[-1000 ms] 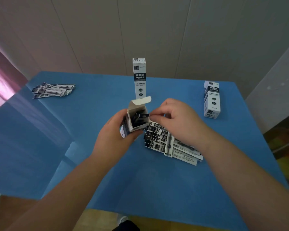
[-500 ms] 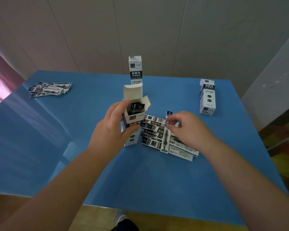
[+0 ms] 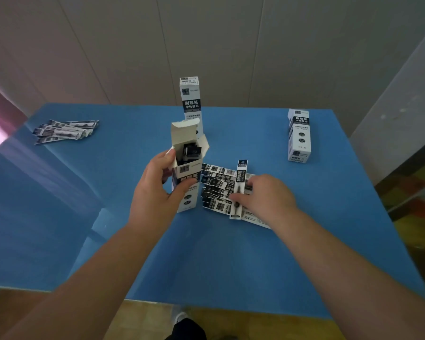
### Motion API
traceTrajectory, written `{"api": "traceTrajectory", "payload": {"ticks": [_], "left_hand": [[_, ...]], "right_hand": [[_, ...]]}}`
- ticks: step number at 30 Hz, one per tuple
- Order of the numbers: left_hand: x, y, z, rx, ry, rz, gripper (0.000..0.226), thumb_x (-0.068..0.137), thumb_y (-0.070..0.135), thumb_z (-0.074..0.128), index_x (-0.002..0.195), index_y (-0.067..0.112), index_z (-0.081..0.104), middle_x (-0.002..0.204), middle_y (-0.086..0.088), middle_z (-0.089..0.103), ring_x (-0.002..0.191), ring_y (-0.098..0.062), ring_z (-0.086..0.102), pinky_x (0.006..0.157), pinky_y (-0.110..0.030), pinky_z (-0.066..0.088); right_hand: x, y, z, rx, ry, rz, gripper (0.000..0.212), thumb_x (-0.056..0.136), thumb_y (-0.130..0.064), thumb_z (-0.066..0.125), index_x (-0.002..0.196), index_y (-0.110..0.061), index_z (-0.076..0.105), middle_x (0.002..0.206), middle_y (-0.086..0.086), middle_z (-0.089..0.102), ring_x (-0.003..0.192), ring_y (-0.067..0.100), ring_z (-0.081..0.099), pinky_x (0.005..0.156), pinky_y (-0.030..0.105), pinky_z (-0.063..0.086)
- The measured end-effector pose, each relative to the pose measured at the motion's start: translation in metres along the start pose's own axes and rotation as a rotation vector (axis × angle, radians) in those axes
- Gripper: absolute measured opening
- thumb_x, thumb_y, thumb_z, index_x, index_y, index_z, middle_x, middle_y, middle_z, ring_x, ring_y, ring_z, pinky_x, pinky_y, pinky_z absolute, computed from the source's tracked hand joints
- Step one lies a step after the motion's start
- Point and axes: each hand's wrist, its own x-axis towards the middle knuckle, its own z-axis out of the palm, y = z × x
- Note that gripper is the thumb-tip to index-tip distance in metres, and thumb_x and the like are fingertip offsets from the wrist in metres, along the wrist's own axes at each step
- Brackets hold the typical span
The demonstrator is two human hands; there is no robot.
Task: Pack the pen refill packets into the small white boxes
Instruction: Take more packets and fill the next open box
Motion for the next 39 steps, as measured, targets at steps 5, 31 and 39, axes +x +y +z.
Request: {"api": "traceTrajectory", "payload": {"ticks": [5,31,39], "left_hand": [[-0.005,0.003,-0.002,-0.012,-0.003,0.013,0.059,0.086,0.026,0.075,0.123,0.056,0.041,0.132,0.045,0.049,0.116,0.003,0.060,0.096,-0.041,0.056],[-0.007,0.000,0.001,-0.018,0.010,-0.033,0.055,0.079,0.060,0.058,0.130,0.059,0.036,0.123,0.052,0.049,0.115,0.018,0.054,0.085,-0.015,0.052],[-0.010,-0.002,0.000,-0.005,0.024,-0.018,0.053,0.080,0.061,0.057,0.128,0.060,0.034,0.126,0.053,0.047,0.116,0.018,0.053,0.084,-0.022,0.052]], "right_hand": [[0.007,-0.011,0.001,-0.052,-0.044,-0.043,0.037,0.082,-0.058,0.071,0.081,-0.021,0.072,0.079,0.000,0.065,0.080,0.023,0.063,0.059,0.030,0.046],[0.021,-0.001,-0.033,-0.250,-0.351,-0.141,0.023,0.081,-0.033,0.079,0.079,-0.015,0.066,0.076,0.002,0.067,0.069,0.020,0.060,0.058,0.031,0.046],[0.009,-0.006,-0.052,-0.024,-0.312,-0.114,0.016,0.082,-0.028,0.072,0.093,-0.016,0.075,0.090,0.010,0.075,0.083,0.026,0.072,0.073,0.040,0.058]]}}
